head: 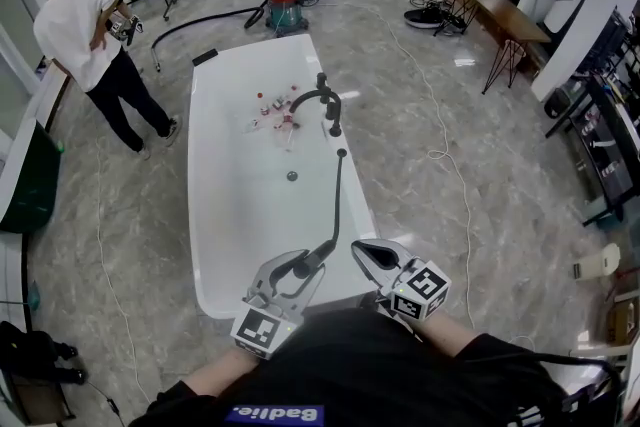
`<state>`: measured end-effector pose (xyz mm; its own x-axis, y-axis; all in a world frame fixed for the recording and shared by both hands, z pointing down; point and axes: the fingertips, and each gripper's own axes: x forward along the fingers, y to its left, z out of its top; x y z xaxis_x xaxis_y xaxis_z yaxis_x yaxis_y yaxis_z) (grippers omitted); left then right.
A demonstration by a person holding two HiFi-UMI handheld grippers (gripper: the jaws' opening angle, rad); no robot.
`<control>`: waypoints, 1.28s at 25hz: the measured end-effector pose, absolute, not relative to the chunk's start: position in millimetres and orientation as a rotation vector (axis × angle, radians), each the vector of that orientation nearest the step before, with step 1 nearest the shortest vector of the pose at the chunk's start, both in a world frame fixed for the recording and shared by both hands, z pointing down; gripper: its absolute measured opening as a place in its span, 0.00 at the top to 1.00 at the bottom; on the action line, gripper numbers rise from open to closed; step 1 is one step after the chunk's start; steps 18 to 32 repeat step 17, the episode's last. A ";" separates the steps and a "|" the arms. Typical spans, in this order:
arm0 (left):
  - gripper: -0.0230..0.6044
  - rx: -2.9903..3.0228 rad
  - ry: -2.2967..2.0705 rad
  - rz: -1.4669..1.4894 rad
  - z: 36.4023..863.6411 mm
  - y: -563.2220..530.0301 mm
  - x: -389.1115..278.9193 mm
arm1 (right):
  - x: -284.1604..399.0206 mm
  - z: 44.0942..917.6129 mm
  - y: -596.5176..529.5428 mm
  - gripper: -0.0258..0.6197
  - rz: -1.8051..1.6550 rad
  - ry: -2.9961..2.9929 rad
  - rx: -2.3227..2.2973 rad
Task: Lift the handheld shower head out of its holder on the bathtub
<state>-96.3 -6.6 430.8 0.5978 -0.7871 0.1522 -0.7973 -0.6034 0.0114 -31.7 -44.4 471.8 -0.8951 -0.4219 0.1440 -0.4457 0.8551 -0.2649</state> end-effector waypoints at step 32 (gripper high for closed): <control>0.75 2.768 -1.347 0.211 430.3 -8.5 -94.9 | -29.5 469.4 -47.3 0.97 0.465 -2.938 0.711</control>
